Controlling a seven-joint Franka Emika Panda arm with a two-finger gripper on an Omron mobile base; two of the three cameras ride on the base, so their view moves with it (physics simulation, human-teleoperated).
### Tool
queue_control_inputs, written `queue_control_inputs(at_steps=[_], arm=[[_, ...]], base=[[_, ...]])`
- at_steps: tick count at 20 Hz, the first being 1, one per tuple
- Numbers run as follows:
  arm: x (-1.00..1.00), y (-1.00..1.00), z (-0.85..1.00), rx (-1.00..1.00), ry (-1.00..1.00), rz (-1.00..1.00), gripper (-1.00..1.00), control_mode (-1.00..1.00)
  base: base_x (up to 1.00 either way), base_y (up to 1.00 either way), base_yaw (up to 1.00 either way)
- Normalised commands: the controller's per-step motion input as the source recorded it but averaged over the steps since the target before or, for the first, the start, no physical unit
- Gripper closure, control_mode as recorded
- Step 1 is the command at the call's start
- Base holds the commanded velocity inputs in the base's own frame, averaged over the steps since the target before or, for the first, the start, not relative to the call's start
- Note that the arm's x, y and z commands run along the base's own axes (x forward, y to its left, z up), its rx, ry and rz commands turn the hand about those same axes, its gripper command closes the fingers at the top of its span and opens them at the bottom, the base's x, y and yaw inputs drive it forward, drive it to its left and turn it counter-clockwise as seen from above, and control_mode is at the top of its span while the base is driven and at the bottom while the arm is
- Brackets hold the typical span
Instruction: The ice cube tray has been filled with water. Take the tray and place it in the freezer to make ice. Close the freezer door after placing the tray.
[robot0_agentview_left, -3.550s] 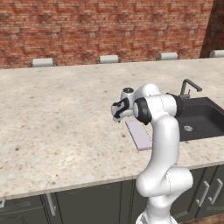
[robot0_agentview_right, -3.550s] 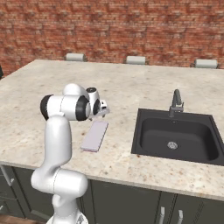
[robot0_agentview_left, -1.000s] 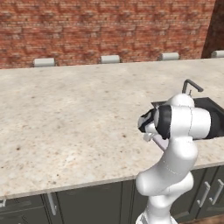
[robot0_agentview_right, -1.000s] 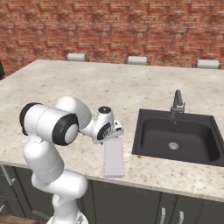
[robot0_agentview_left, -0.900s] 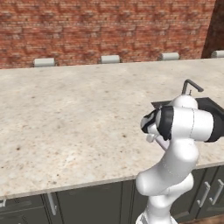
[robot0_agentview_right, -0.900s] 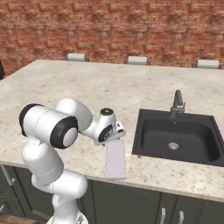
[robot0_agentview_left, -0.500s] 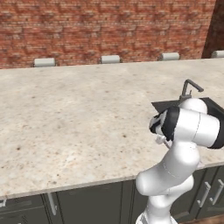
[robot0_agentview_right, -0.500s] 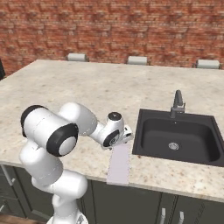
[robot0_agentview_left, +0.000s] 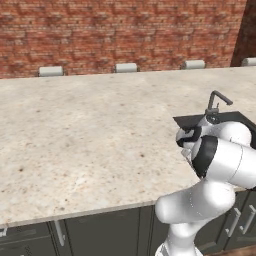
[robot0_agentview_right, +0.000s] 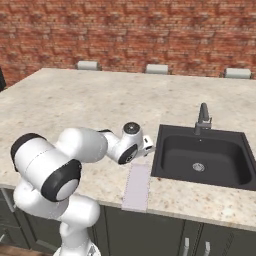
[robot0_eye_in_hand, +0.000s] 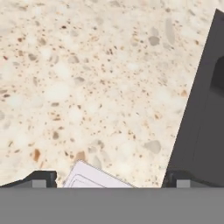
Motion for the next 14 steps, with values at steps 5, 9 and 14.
queue_control_inputs(at_steps=[5, 9, 14], arm=[[-0.30, 0.00, 0.68, 0.01, -0.06, -0.19, -1.00, -1.00], [-0.47, 0.01, 0.58, 0.06, -0.08, -0.45, -1.00, -1.00], [-0.61, 0.00, 0.32, 0.18, -0.09, -0.63, -1.00, -1.00]], base=[[0.00, 0.00, 0.00], [0.00, 0.00, 0.00], [0.00, 0.00, 0.00]])
